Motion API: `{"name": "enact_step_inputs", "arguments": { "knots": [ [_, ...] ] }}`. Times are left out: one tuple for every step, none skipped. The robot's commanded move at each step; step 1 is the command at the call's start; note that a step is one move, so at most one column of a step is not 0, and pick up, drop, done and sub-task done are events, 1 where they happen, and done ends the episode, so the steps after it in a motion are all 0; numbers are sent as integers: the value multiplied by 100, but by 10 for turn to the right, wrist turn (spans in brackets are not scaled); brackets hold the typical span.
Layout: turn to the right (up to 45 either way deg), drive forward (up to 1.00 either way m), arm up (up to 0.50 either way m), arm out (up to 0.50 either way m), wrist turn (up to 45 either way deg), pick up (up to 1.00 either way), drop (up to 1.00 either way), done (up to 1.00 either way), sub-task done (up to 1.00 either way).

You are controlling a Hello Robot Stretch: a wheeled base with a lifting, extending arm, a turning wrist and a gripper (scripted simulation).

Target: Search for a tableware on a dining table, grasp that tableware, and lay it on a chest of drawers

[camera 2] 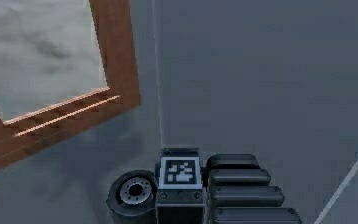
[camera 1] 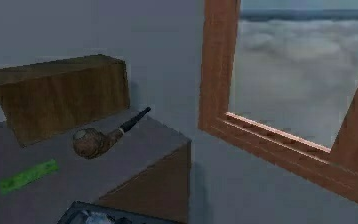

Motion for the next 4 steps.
{"name": "enact_step_inputs", "arguments": {
  "knots": [
    [450,0,0,0,0,0,0,0,0],
    [150,0,0,0,0,0,0,0,0],
    [-450,0,0,0,0,0,0,0,0],
    [-450,0,0,0,0,0,0,0,0]
  ]
}}
